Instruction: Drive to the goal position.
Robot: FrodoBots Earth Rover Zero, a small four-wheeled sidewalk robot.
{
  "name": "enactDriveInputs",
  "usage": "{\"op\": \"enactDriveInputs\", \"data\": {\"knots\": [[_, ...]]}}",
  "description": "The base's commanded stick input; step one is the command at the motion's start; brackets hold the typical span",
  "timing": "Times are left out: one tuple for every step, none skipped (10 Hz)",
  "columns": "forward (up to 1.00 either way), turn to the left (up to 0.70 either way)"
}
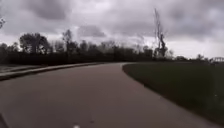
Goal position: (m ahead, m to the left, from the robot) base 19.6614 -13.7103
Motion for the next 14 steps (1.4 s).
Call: {"op": "enactDriveInputs", "data": {"knots": [[1.0, 0.0], [1.0, 0.0], [1.0, 0.03], [1.0, 0.1], [1.0, 0.33], [1.0, 0.34], [1.0, 0.14], [1.0, 0.0], [1.0, 0.0], [1.0, 0.0], [1.0, 0.0], [1.0, 0.0], [1.0, 0.0], [1.0, 0.0]]}}
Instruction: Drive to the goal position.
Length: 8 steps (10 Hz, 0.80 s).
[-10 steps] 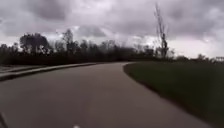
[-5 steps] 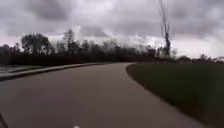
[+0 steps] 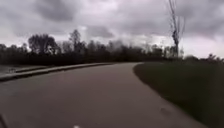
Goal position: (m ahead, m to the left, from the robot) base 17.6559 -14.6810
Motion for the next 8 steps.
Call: {"op": "enactDriveInputs", "data": {"knots": [[1.0, 0.0], [1.0, 0.0], [1.0, 0.0], [1.0, 0.0], [1.0, 0.0], [1.0, 0.0], [1.0, 0.0], [1.0, 0.0]]}}
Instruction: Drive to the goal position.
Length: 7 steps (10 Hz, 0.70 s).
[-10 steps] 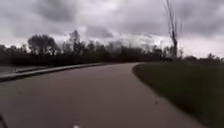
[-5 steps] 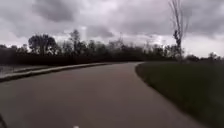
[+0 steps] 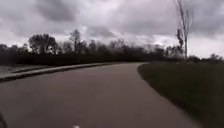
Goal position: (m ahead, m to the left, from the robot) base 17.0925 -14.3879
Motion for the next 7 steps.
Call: {"op": "enactDriveInputs", "data": {"knots": [[1.0, 0.0], [1.0, 0.0], [1.0, 0.0], [1.0, 0.0], [1.0, 0.0], [1.0, 0.0], [1.0, 0.0]]}}
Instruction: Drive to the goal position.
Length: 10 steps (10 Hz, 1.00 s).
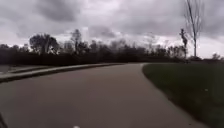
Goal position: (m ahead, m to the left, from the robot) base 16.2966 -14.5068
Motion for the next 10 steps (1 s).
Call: {"op": "enactDriveInputs", "data": {"knots": [[1.0, 0.0], [1.0, 0.0], [1.0, 0.0], [1.0, 0.0], [1.0, 0.0], [1.0, 0.0], [1.0, -0.06], [1.0, -0.23], [1.0, -0.38], [1.0, -0.4]]}}
